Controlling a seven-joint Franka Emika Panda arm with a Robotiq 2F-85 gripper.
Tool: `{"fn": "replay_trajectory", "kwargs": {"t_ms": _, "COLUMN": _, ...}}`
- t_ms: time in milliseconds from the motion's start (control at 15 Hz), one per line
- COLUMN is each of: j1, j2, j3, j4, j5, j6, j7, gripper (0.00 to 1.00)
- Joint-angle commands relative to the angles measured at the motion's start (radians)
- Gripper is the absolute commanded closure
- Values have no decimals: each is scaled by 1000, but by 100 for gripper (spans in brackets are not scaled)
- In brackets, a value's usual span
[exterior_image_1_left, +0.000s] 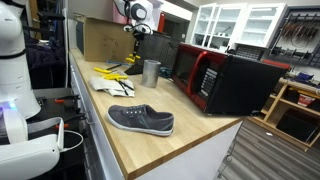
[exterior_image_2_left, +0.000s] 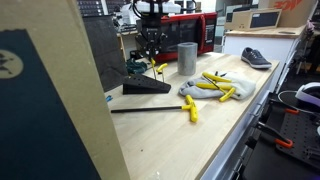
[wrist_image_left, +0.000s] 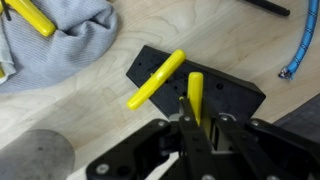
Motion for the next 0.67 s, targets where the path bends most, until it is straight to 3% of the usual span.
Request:
{"fn": "replay_trajectory", "kwargs": {"t_ms": 0, "j1": 9, "j2": -3, "j3": -10, "j4": -17, "j5": -14, "j6": -33, "j7": 20, "gripper": 96}}
{"fn": "replay_trajectory", "kwargs": {"t_ms": 600, "j1": 17, "j2": -6, "j3": -12, "j4": -33, "j5": -37, "j6": 5, "j7": 16, "gripper": 96}}
